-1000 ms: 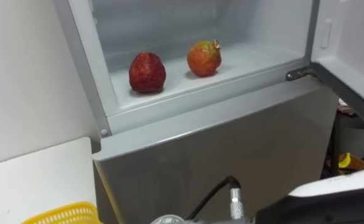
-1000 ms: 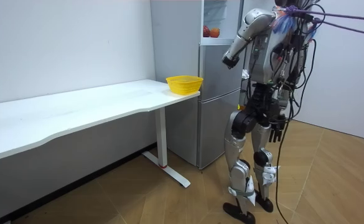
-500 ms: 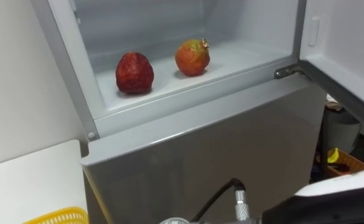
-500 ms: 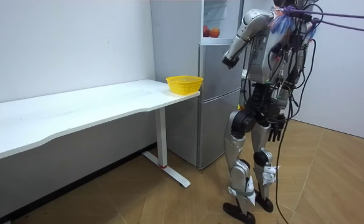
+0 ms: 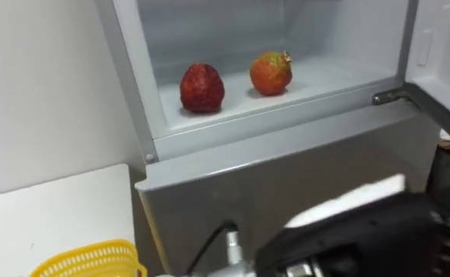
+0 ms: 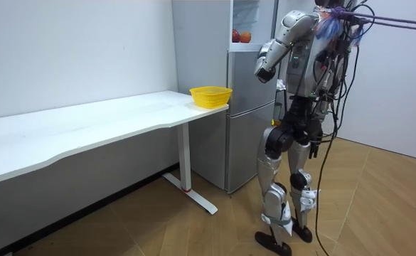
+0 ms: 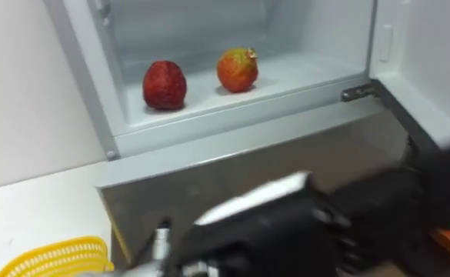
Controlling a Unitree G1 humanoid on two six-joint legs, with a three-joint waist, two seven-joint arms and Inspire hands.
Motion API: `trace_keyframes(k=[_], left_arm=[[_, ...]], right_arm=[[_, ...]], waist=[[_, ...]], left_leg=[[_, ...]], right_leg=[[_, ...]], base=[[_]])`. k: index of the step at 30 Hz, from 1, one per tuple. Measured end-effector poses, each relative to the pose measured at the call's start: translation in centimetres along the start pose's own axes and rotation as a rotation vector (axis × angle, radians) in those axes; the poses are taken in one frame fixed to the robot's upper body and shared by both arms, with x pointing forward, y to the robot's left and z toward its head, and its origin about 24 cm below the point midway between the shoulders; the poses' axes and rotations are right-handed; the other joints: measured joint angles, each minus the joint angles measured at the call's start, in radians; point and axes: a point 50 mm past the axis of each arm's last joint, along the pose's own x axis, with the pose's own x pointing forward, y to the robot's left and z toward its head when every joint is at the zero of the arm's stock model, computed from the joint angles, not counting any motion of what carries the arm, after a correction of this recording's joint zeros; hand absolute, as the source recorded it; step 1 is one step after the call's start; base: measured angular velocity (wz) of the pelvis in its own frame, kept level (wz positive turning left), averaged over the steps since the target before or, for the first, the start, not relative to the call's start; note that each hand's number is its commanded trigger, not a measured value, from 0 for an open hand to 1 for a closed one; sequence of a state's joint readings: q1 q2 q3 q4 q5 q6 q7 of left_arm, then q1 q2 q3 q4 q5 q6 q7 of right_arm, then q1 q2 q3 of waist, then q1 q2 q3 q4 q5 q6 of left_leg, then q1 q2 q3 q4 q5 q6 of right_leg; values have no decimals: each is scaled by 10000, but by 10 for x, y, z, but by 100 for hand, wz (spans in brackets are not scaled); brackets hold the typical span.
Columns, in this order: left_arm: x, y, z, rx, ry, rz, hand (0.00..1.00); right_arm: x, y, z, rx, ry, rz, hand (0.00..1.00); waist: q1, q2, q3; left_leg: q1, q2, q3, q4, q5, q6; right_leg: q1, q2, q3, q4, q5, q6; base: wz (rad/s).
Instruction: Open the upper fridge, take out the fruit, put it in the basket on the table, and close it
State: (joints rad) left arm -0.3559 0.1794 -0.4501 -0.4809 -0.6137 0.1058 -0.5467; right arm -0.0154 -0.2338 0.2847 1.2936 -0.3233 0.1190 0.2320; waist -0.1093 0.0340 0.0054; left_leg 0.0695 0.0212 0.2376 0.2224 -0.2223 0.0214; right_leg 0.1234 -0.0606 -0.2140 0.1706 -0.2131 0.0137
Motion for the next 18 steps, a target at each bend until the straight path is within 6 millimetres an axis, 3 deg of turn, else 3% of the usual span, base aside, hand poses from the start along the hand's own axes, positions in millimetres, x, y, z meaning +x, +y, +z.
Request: trace_keyframes(k=[3, 5, 11, 15, 18], left_arm=[[-8, 3, 8, 291, -252, 622, 0], [-14, 10, 15, 1097, -155, 1199, 0], [-47, 29, 39, 2862, -48, 3558, 0], [-71, 36, 64, 4064, -755, 5330, 0], [-81, 38, 70, 4415, -1045, 6133, 0]], right_arm=[[0, 0, 0, 34, -18, -8, 0], [0, 1, 0, 54, -58, 7, 0], [1, 12, -20, 557, 197, -65, 0], [1, 23, -39, 846, 626, 61, 0], [1, 26, -44, 872, 800, 133, 0]], waist=[[228, -168, -41], [619, -247, -49], [1177, -94, -149], [1293, -82, -153], [1409, -99, -146]], left_leg=[[21, -5, -47, 0, 0, 0], [40, 2, -50, 9, -1, 0], [-12, -13, -60, 5, -1, 0], [63, -41, -243, 19, -1, -1], [145, -66, -280, 22, 0, 1]], right_leg=[[83, -14, -155, -14, -1, 1], [115, -15, -216, 0, 0, 1], [151, -49, -387, -9, -5, 7], [281, -69, -609, -13, -25, 19], [367, -83, -600, 21, -83, 27]], base=[[12], [0], [5], [15], [3]])
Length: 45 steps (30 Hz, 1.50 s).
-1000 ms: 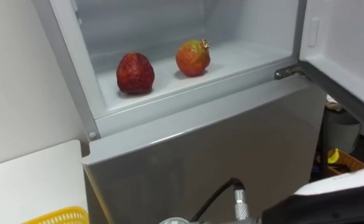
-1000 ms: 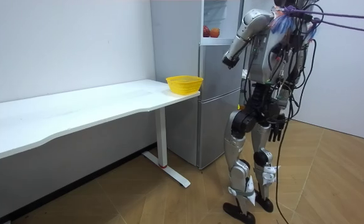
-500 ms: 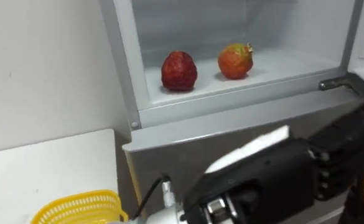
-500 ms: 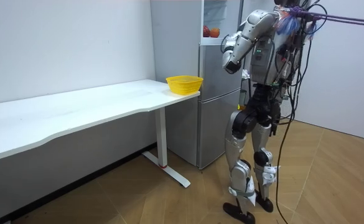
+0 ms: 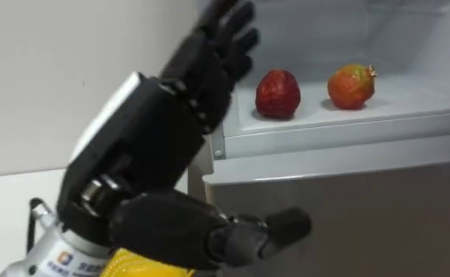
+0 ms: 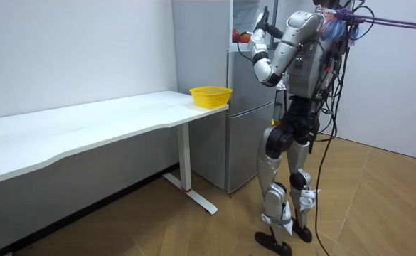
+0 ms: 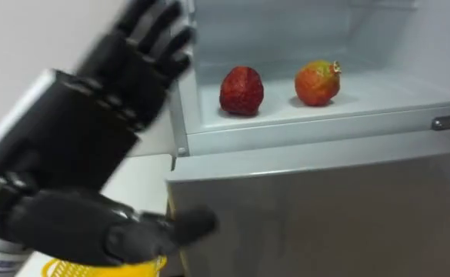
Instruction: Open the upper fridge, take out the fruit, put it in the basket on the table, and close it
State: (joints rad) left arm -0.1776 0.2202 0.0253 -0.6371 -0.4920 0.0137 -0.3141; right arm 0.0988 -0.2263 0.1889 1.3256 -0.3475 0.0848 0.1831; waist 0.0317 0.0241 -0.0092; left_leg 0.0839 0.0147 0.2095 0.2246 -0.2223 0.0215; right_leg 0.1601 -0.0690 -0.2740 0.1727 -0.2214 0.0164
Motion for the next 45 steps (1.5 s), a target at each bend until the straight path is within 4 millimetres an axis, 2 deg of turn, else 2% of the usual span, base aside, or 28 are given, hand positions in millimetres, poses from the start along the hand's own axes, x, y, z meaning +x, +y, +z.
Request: trace_keyframes(k=[6, 10, 12, 13, 15, 19, 22, 27, 30, 31, 32, 33, 35, 36, 38, 39, 42, 44, 45], left_arm=[[-26, 32, 12, 1451, 20, 2577, 0], [-65, 60, 23, 2897, 594, 5358, 0], [-83, 72, 29, 3449, 887, 6690, 0], [-94, 80, 32, 3763, 989, 7592, 0], [-121, 95, 33, 4255, 1551, 9251, 0], [-160, 104, 31, 4752, 2645, 11222, 0], [-176, 105, 29, 4876, 3058, 12255, 0], [-209, 108, 18, 4973, 4105, 14077, 0], [-239, 109, 7, 4734, 4901, 15585, 0], [-255, 109, 0, 4431, 5341, 16262, 0], [-273, 107, -8, 4135, 5908, 16977, 0], [-281, 105, -12, 3995, 6192, 17342, 0], [-313, 92, -26, 3075, 7181, 18613, 0], [-321, 89, -30, 2880, 7458, 18863, 0], [-354, 69, -48, 1769, 8877, 19833, 0], [-361, 63, -53, 1447, 9243, 20036, 0], [-397, 22, -74, 96, 11626, 20459, 0], [-422, -16, -84, -893, 14136, 20050, 0], [-427, -25, -85, -1135, 14650, 19904, 0]], right_arm=[[-1, -2, -6, 969, -232, -301, 0], [-1, 3, -21, 1498, 69, -294, 0], [-1, 4, -26, 1785, 176, -300, 0], [-1, 3, -27, 1914, 185, -338, 0], [-2, 4, -30, 2105, 204, -389, 0], [-2, 3, -30, 2258, 117, -427, 0], [-2, 3, -30, 2387, 83, -424, 0], [-2, -2, -26, 2259, -36, -544, 0], [-3, -4, -23, 2189, -107, -597, 0], [-3, -4, -22, 2199, -110, -602, 0], [-3, -4, -23, 2202, -96, -582, 0], [-3, -4, -23, 2202, -92, -583, 0], [-3, -4, -24, 2199, -57, -571, 0], [-3, -3, -25, 2208, -47, -551, 0], [-3, 1, -30, 2254, 145, -452, 0], [-3, 3, -32, 2276, 235, -396, 0], [-2, 6, -31, 2206, 401, -256, 0], [-2, 6, -30, 2038, 406, -270, 0], [-2, 6, -30, 2041, 400, -268, 0]], waist=[[110, 31, 26], [428, 66, 53], [549, 101, 93], [573, 150, 151], [631, 176, 134], [713, 235, 106], [855, 235, 101], [852, 254, 97], [897, 259, 76], [915, 261, 76], [909, 248, 74], [906, 245, 75], [933, 156, 64], [944, 106, 55], [877, 20, 6], [858, -10, -7], [956, -83, -15], [894, -104, 1], [825, -111, 3]], left_leg=[[-19, -5, -76, 52, 16, 18], [-33, -21, -79, -22, 16, 13], [-46, -32, -91, -23, 10, 12], [-65, -56, -153, -28, 8, 14], [-72, -98, -211, -93, 9, 16], [-49, -106, -236, -170, 6, 17], [-70, -117, -338, -191, 7, 16], [-57, -122, -518, -197, 3, 21], [-100, -129, -606, -247, 1, 21], [-100, -133, -606, -248, 2, 21], [-99, -136, -606, -240, 4, 19], [-99, -135, -606, -226, 4, 19], [-127, -151, -601, -195, 4, 19], [-150, -163, -602, -185, 4, 19], [-199, -214, -737, -166, 6, 24], [-200, -228, -766, -161, 7, 26], [-172, -242, -769, -33, -15, 53], [-159, -244, -786, -6, -75, 92], [-175, -244, -794, 24, -96, 99]], right_leg=[[-1, -9, -45, 9, -15, -7], [-17, 42, -28, 23, -26, -4], [-16, 43, -45, -13, -30, 2], [-14, 36, -55, -20, -38, 17], [-14, 16, -162, -20, -53, 41], [-18, 8, -298, -17, -63, 59], [-19, 6, -416, 13, -63, 59], [-53, -11, -511, 213, -71, 72], [-116, -21, -572, 330, -90, 94], [-125, -19, -563, 325, -100, 89], [-126, -22, -570, 325, -116, 81], [-124, -25, -593, 321, -119, 79], [-177, -46, -603, 323, -157, 40], [-187, -66, -622, 321, -182, 22], [-154, -163, -769, 301, -215, 29], [-132, -161, -782, 300, -230, 46], [-81, -164, -735, 290, -238, 59], [-4, -180, -833, 289, -233, 73], [-2, -191, -848, 289, -236, 78]], base=[[2], [0], [3], [13], [9], [3], [9], [4], [-3], [-9], [-7], [-4], [-6], [0], [12], [16], [1], [2], [7]])
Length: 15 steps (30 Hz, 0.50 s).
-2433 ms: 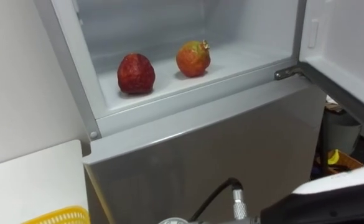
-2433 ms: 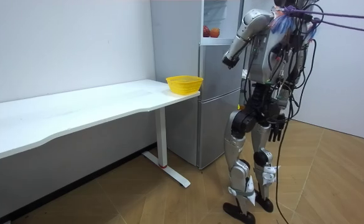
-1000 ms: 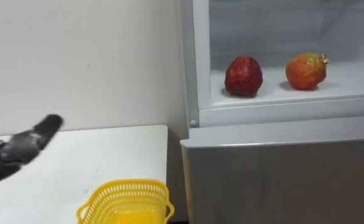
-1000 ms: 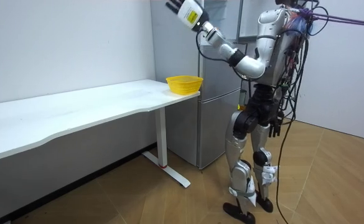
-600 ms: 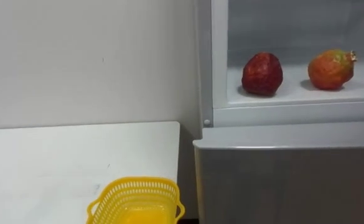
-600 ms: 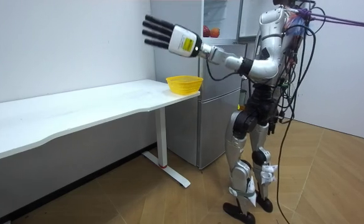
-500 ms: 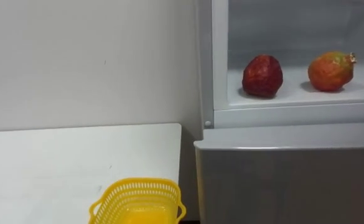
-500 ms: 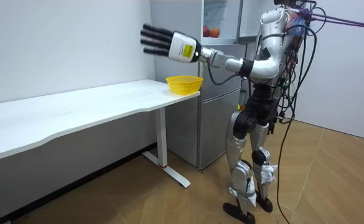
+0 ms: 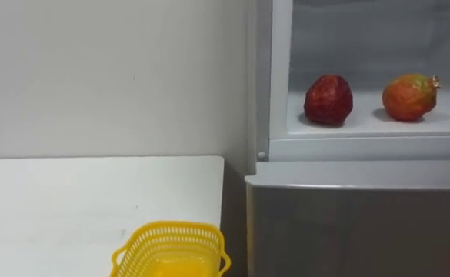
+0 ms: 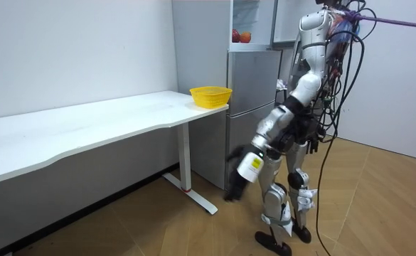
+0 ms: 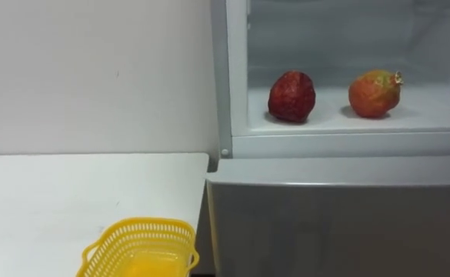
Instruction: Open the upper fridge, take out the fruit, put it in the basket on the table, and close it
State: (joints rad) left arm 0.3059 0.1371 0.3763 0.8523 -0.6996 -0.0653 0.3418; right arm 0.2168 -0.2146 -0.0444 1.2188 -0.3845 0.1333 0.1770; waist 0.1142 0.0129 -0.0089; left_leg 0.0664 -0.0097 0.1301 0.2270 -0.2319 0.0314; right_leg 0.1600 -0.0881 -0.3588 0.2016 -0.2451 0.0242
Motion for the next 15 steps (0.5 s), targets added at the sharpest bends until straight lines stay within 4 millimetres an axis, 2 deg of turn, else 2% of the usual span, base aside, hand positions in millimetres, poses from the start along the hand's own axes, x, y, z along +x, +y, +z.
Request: trace_keyframes(k=[2, 6, 9, 11, 15], left_arm=[[0, 13, -31, 1228, 1224, -112, 0], [-6, 34, -61, 3447, 2577, -412, 0], [-7, 29, -66, 5075, 2713, -1170, 0], [-8, 18, -67, 6562, 2653, -2021, 0], [-8, -3, -64, 8001, 2269, -2921, 0]], right_arm=[[0, 1, 1, -12, -11, -3, 0], [1, 5, 3, 27, -88, 4, 0], [1, 2, 10, 182, -274, -150, 0], [0, -2, 18, 431, -502, -469, 0], [0, -7, 29, 742, -825, -922, 0]], waist=[[1, -19, 11], [-31, -41, 26], [-157, -48, 63], [-351, -52, 82], [-557, -60, 107]], left_leg=[[0, 1, 1, 18, -7, 3], [155, 8, 48, -50, 0, -9], [110, -1, -3, -45, 4, -12], [75, -8, -30, -26, 6, -12], [83, -17, 8, -53, 3, -9]], right_leg=[[1, -18, 52, -53, 2, 6], [151, 1, 117, -163, -3, 16], [156, -10, 23, -164, -3, 17], [142, -9, 16, -172, -7, 21], [134, -10, 63, -191, -16, 37]], base=[[0], [-1], [8], [2], [-1]])
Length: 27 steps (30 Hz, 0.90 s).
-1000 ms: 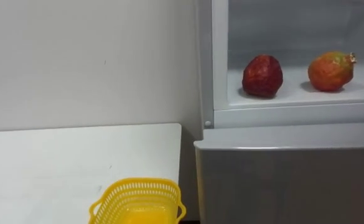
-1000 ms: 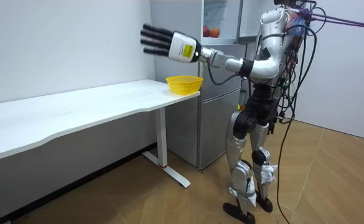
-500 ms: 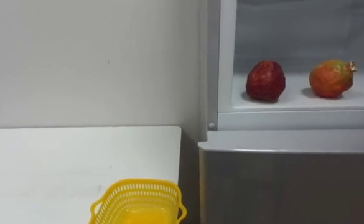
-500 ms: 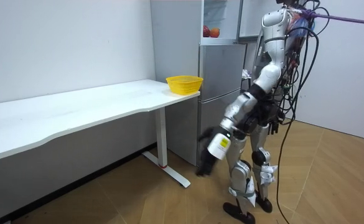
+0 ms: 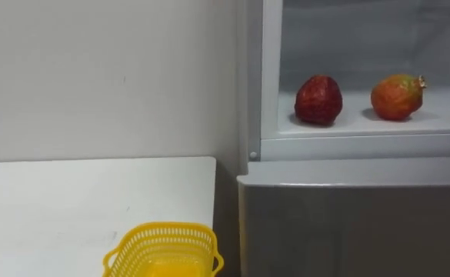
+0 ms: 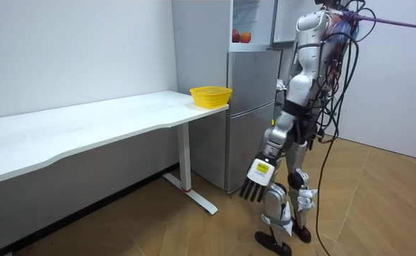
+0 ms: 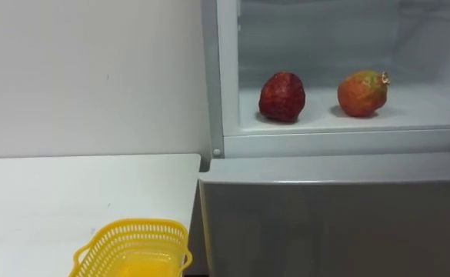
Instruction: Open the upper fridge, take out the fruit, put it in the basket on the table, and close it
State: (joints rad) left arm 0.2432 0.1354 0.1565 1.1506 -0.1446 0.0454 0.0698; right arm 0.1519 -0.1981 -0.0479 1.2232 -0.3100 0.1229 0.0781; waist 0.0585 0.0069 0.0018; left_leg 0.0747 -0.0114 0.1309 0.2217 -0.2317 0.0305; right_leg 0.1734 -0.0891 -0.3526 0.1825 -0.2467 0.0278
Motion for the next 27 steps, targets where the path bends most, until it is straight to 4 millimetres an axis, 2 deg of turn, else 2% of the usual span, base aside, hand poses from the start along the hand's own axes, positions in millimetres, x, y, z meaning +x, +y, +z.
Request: trace_keyframes(k=[2, 5, 10, 15, 18, 21, 23, 27], left_arm=[[1, -5, 10, 1097, -371, -201, 0], [1, -11, 22, 1821, -719, -485, 0], [1, -16, 35, 2240, -1150, -882, 0], [1, -19, 39, 2380, -1402, -1066, 0], [1, -21, 40, 2360, -1570, -1093, 0], [0, -23, 41, 2537, -1703, -1068, 0], [-1, -23, 42, 2510, -1881, -1086, 0], [-1, -25, 43, 2483, -1998, -1132, 0]], right_arm=[[0, -3, 9, 455, -270, -348, 0], [0, -7, 18, 1171, -759, -801, 0], [-2, -6, 32, 2400, -1674, -998, 0], [-4, -4, 47, 2939, -2603, -1283, 0], [-9, -7, 64, 2984, -3454, -1485, 0], [-20, -14, 80, 2930, -4617, -2000, 0], [-37, -21, 102, 2994, -6127, -2490, 0], [-58, -25, 126, 3286, -7654, -2925, 0]], waist=[[-175, -4, 10], [-277, -41, -2], [-314, -155, 19], [-372, -131, 25], [-495, -68, 20], [-576, -4, 4], [-728, 11, -2], [-795, 51, -32]], left_leg=[[-2, 0, 40, -36, 0, 0], [-11, 0, 127, -90, 10, -11], [4, 0, 293, -165, 19, -20], [-42, -8, 297, -173, 19, -19], [-129, -9, 331, -175, 20, -18], [-150, -15, 334, -200, 24, -12], [-148, -7, 362, -209, 30, -5], [-126, 22, 529, -211, 29, -4]], right_leg=[[-26, 14, 63, 25, 2, 3], [-127, 15, 124, 28, 2, 3], [-165, 38, 232, -66, 16, 24], [-227, 41, 306, -118, 47, 52], [-355, 56, 504, -96, 57, 41], [-419, 96, 538, -57, 63, 49], [-456, 98, 566, 28, 65, 48], [-501, 123, 758, 35, 91, 42]], base=[[-6], [-8], [-8], [0], [-5], [-2], [-2], [-11]])
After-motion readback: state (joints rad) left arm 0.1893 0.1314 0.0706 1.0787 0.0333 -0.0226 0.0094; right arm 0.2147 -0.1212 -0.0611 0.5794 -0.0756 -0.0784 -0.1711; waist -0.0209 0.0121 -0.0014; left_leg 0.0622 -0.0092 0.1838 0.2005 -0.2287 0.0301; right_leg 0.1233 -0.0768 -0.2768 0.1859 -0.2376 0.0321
